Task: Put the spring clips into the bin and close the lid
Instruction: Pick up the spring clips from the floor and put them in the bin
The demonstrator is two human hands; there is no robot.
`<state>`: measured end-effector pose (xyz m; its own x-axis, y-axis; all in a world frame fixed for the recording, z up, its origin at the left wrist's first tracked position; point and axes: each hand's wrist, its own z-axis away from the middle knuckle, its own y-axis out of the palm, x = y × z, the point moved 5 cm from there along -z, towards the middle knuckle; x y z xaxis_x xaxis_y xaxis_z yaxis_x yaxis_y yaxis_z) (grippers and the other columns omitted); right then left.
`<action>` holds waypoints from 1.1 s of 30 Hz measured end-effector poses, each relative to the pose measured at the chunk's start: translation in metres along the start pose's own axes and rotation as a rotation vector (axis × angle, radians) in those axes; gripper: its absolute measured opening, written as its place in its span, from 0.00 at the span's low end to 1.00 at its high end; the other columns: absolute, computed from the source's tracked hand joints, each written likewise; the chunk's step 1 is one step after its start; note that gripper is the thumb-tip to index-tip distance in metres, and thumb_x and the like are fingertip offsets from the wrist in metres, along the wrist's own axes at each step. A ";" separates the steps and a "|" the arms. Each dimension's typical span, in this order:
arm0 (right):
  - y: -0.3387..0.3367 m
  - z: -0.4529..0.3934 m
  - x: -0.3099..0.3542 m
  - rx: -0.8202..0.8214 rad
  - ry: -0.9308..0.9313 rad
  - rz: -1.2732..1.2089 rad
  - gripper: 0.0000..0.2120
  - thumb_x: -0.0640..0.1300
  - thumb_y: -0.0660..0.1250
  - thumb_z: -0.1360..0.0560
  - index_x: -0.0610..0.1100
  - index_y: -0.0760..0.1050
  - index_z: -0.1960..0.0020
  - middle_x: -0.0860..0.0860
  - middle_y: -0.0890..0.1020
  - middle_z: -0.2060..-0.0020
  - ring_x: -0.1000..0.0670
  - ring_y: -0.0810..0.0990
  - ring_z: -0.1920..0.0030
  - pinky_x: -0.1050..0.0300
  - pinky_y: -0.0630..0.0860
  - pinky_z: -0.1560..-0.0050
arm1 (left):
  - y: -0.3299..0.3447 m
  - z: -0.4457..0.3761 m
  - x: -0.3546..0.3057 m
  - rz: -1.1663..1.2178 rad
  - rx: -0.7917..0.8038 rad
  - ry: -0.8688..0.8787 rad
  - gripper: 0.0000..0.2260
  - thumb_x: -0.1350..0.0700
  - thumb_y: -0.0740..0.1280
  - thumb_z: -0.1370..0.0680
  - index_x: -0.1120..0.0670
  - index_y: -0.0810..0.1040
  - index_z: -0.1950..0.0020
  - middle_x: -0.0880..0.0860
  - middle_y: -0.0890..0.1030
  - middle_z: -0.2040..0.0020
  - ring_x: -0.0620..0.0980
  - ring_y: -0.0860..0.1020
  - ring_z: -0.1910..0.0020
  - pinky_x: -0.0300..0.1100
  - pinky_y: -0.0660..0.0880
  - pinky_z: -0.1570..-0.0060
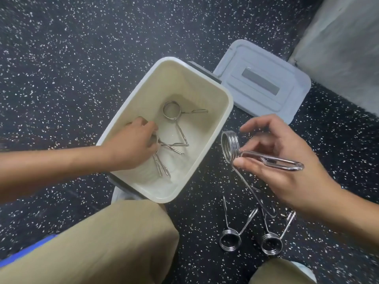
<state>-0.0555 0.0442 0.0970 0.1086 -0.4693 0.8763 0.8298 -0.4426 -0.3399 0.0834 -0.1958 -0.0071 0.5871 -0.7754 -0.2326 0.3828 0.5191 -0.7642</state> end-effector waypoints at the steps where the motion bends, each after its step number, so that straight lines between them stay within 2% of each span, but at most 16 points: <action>1: -0.002 -0.005 0.008 0.025 -0.023 0.080 0.20 0.43 0.76 0.27 0.57 0.70 0.43 0.51 0.84 0.58 0.49 0.82 0.60 0.52 0.78 0.55 | -0.003 0.003 0.000 -0.001 -0.013 0.001 0.21 0.48 0.61 0.20 0.52 0.70 0.28 0.57 0.71 0.31 0.60 0.74 0.38 0.51 0.71 0.40; 4: -0.004 -0.024 0.032 0.096 -0.114 0.340 0.18 0.45 0.76 0.27 0.57 0.67 0.47 0.59 0.83 0.53 0.54 0.81 0.60 0.65 0.74 0.61 | -0.010 0.009 -0.001 0.032 -0.060 0.034 0.20 0.46 0.62 0.20 0.52 0.72 0.30 0.56 0.74 0.34 0.58 0.75 0.41 0.51 0.71 0.40; 5: -0.002 -0.033 0.041 0.121 -0.149 0.420 0.19 0.45 0.75 0.27 0.58 0.66 0.48 0.62 0.81 0.51 0.55 0.81 0.60 0.66 0.73 0.61 | -0.013 0.012 -0.002 0.056 -0.073 0.051 0.19 0.46 0.62 0.20 0.52 0.73 0.32 0.56 0.75 0.36 0.57 0.75 0.43 0.50 0.71 0.41; 6: 0.001 -0.042 0.048 0.148 -0.177 0.488 0.21 0.46 0.75 0.26 0.60 0.64 0.49 0.63 0.80 0.50 0.56 0.80 0.60 0.65 0.74 0.61 | -0.015 0.014 -0.002 0.087 -0.080 0.065 0.18 0.46 0.62 0.20 0.52 0.74 0.33 0.54 0.75 0.38 0.55 0.76 0.45 0.49 0.71 0.44; 8: 0.010 -0.061 0.062 0.191 -0.235 0.583 0.23 0.45 0.74 0.26 0.62 0.61 0.49 0.59 0.80 0.52 0.56 0.80 0.61 0.56 0.76 0.61 | -0.020 0.019 -0.003 0.149 -0.078 0.079 0.15 0.47 0.63 0.19 0.51 0.75 0.36 0.51 0.76 0.41 0.51 0.75 0.47 0.43 0.68 0.50; 11: 0.033 -0.091 0.074 0.268 -0.425 0.736 0.15 0.40 0.66 0.23 0.55 0.63 0.46 0.54 0.79 0.57 0.51 0.77 0.62 0.55 0.73 0.67 | -0.026 0.027 -0.001 0.213 -0.078 0.091 0.10 0.46 0.62 0.19 0.48 0.77 0.43 0.47 0.80 0.46 0.49 0.78 0.48 0.43 0.70 0.52; 13: 0.054 -0.112 0.072 0.256 -0.633 0.941 0.11 0.36 0.64 0.23 0.48 0.66 0.46 0.51 0.75 0.62 0.47 0.72 0.66 0.57 0.66 0.73 | -0.031 0.033 0.003 0.246 -0.083 0.083 0.09 0.45 0.62 0.20 0.47 0.78 0.47 0.46 0.82 0.49 0.49 0.79 0.49 0.48 0.76 0.48; 15: 0.076 -0.132 0.063 0.251 -0.821 1.104 0.14 0.29 0.66 0.27 0.43 0.68 0.50 0.53 0.66 0.67 0.48 0.63 0.68 0.56 0.57 0.76 | -0.036 0.038 0.005 0.268 -0.100 0.084 0.09 0.46 0.62 0.20 0.47 0.79 0.48 0.46 0.83 0.50 0.49 0.80 0.50 0.48 0.76 0.48; 17: 0.095 -0.148 0.050 0.297 -0.957 1.163 0.11 0.26 0.61 0.30 0.39 0.71 0.52 0.49 0.68 0.68 0.45 0.66 0.67 0.53 0.62 0.73 | -0.037 0.043 0.005 0.284 -0.118 0.091 0.08 0.47 0.63 0.20 0.48 0.79 0.49 0.46 0.83 0.52 0.49 0.80 0.52 0.46 0.74 0.51; 19: 0.113 -0.162 0.032 0.319 -1.042 1.235 0.12 0.26 0.59 0.30 0.38 0.71 0.51 0.44 0.77 0.66 0.42 0.75 0.63 0.50 0.70 0.67 | -0.036 0.046 0.006 0.309 -0.119 0.088 0.08 0.47 0.63 0.20 0.48 0.79 0.51 0.45 0.83 0.54 0.48 0.80 0.53 0.45 0.74 0.53; 22: 0.136 -0.179 0.002 0.381 -1.086 1.329 0.15 0.27 0.62 0.29 0.40 0.67 0.47 0.43 0.82 0.60 0.41 0.79 0.57 0.48 0.76 0.59 | -0.032 0.050 0.005 0.334 -0.095 0.069 0.09 0.47 0.62 0.20 0.48 0.79 0.52 0.45 0.83 0.56 0.48 0.80 0.53 0.46 0.74 0.51; 25: 0.152 -0.187 -0.020 0.398 -1.142 1.427 0.16 0.28 0.48 0.32 0.40 0.64 0.48 0.44 0.79 0.67 0.41 0.77 0.64 0.48 0.75 0.60 | -0.030 0.051 0.001 0.345 -0.080 0.084 0.10 0.47 0.62 0.20 0.50 0.79 0.54 0.46 0.83 0.56 0.48 0.80 0.53 0.46 0.74 0.51; 26: 0.154 -0.188 -0.025 0.398 -1.145 1.460 0.17 0.29 0.47 0.33 0.41 0.63 0.49 0.45 0.77 0.69 0.42 0.77 0.66 0.49 0.74 0.61 | -0.030 0.051 -0.001 0.355 -0.074 0.088 0.10 0.47 0.62 0.20 0.49 0.79 0.55 0.46 0.83 0.56 0.48 0.80 0.54 0.47 0.74 0.52; 27: 0.156 -0.190 -0.028 0.392 -1.143 1.492 0.16 0.28 0.52 0.34 0.41 0.63 0.50 0.46 0.76 0.70 0.43 0.76 0.67 0.50 0.74 0.62 | -0.029 0.052 -0.003 0.363 -0.067 0.091 0.10 0.47 0.62 0.19 0.49 0.78 0.55 0.46 0.83 0.58 0.47 0.79 0.55 0.47 0.75 0.52; 29: 0.158 -0.191 -0.033 0.348 -1.146 1.524 0.16 0.28 0.60 0.38 0.40 0.67 0.52 0.46 0.75 0.72 0.43 0.76 0.68 0.52 0.73 0.63 | -0.025 0.053 -0.006 0.371 -0.048 0.097 0.10 0.47 0.61 0.19 0.49 0.78 0.55 0.46 0.82 0.59 0.46 0.79 0.57 0.47 0.75 0.54; 33: 0.156 -0.193 -0.032 0.312 -1.084 1.545 0.19 0.30 0.50 0.38 0.41 0.75 0.56 0.48 0.77 0.72 0.44 0.77 0.68 0.54 0.73 0.64 | -0.021 0.057 -0.009 0.351 -0.038 0.114 0.10 0.47 0.61 0.19 0.49 0.77 0.56 0.45 0.82 0.60 0.46 0.78 0.58 0.46 0.74 0.56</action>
<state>-0.0352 -0.1572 -0.0504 0.8848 0.4011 -0.2371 -0.2689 0.0240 -0.9629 0.1102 -0.1789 0.0451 0.5942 -0.5887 -0.5480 0.1445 0.7484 -0.6473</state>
